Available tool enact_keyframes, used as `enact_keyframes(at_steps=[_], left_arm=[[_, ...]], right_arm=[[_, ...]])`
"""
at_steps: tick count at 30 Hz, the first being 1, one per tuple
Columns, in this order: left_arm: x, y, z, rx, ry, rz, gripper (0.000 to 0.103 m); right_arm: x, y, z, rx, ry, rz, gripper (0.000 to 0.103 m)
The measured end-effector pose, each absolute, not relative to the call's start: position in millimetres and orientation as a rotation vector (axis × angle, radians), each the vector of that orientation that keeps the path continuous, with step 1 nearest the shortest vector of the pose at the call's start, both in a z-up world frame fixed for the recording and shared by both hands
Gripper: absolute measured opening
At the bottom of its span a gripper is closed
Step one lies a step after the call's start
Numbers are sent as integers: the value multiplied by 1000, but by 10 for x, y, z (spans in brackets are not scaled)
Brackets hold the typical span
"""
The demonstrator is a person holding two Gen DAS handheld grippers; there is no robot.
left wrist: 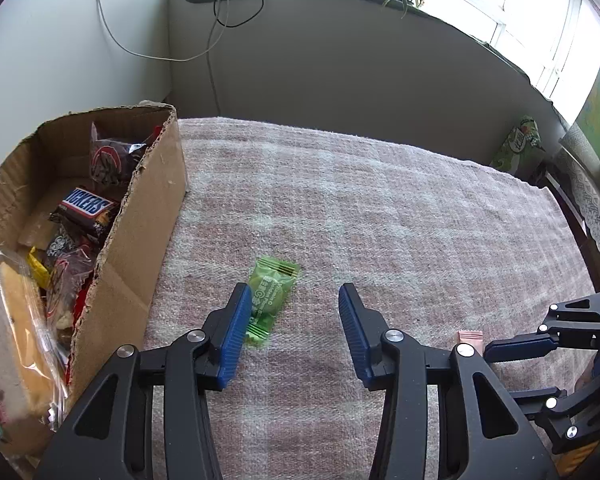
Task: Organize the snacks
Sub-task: 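Move the right gripper to the pink candy while the left gripper approaches the green candy, then close the left gripper on the green candy while the right gripper grasps the pink candy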
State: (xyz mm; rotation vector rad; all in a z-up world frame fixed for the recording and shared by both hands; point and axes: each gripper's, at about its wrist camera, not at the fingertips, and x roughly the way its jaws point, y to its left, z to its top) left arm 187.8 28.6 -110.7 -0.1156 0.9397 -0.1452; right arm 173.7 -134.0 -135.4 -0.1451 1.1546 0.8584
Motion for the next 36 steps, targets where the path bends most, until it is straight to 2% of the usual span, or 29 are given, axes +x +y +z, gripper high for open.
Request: enact_keyframes(at_steps=[2, 5, 18, 26, 29, 30, 33, 36], left_arm=[[1866, 284, -1086, -98, 936, -128, 36], [1865, 324, -1050, -89, 902, -87, 36], [1879, 270, -1154, -61, 956, -124, 36], [1925, 213, -1173, -26, 933, -83, 22], [1985, 161, -1161, -33, 930, -85, 20], [1981, 185, -1157, -34, 929, -86, 20], [1950, 197, -1162, -37, 925, -93, 19], [1869, 300, -1157, -39, 921, -97, 19]], right_arm=[[1736, -1280, -1348, -170, 1135, 843, 43], [1734, -1224, -1341, -185, 1120, 831, 43], [1732, -1168, -1355, -229, 1093, 787, 43], [1630, -970, -1350, -366, 1040, 722, 43], [1634, -958, -1348, -420, 1041, 707, 37], [1654, -972, -1343, -424, 1047, 701, 31], [1712, -1042, -1340, -422, 1062, 691, 22], [1740, -1100, -1338, -397, 1066, 688, 18]])
